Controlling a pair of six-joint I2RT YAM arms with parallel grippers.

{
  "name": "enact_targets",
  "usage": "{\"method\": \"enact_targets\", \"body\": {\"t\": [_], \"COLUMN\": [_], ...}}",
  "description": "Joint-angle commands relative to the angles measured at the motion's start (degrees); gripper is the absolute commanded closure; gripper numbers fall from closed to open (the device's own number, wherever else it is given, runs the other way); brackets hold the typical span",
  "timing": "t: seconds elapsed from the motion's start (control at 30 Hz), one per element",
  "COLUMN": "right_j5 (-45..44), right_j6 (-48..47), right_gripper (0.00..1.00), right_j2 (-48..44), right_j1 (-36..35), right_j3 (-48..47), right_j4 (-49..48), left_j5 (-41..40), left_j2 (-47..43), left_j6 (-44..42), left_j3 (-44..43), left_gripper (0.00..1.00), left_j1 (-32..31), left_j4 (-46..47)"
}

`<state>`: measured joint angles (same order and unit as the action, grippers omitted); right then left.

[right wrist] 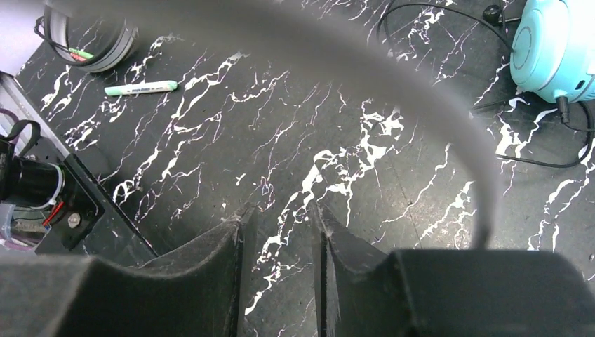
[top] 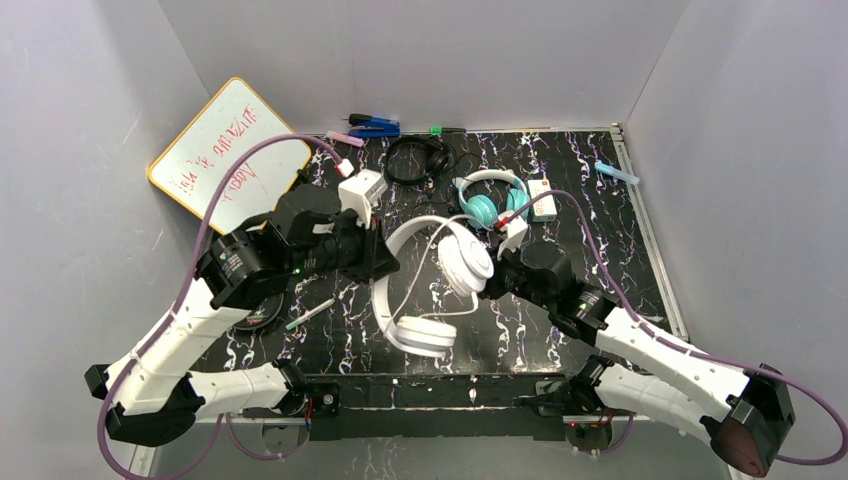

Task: Wrap the headphones
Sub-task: Wrap the headphones cable around the headphones.

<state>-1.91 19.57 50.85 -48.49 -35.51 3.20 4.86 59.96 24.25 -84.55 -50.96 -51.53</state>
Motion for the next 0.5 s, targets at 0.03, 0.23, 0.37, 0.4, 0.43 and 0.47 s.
{"method": "enact_targets", "body": {"t": [0.03, 0.23, 0.37, 0.4, 0.43, 0.47], "right_j5": [1.41, 7.73, 10.46, 10.59, 10.27, 9.76], "right_j6": [-0.39, -0.60, -0.64, -0.59, -0.66, -0.82], "right_gripper": [0.58, 0.35, 0.27, 0.25, 0.23, 0.21], "right_j2": [-3.39, -6.92, -10.33, -11.13, -12.05, -12.80], "right_j1": [0.17, 0.20, 0.22, 0.18, 0.22, 0.24], "right_j3": [2.95, 3.22, 3.17, 3.02, 2.83, 2.63], "right_j4": [-8.98, -8.96, -7.51, -6.94, -6.17, -5.43], "left_j5": [-0.81, -0.65, -1.71, -2.02, -2.39, -2.74], "left_j2": [2.41, 3.40, 3.76, 3.68, 3.60, 3.58], "left_j6": [7.28, 10.64, 11.25, 11.34, 11.47, 11.58], "left_j3": [-9.20, -10.76, -11.18, -11.24, -11.20, -11.19], "left_gripper": [1.00, 1.00, 1.00, 1.00, 1.00, 1.00], "left_j1": [0.04, 0.00, -0.01, 0.05, 0.08, 0.01], "left_j4": [-3.20, -1.83, -1.83, -1.84, -1.96, -2.03]}}
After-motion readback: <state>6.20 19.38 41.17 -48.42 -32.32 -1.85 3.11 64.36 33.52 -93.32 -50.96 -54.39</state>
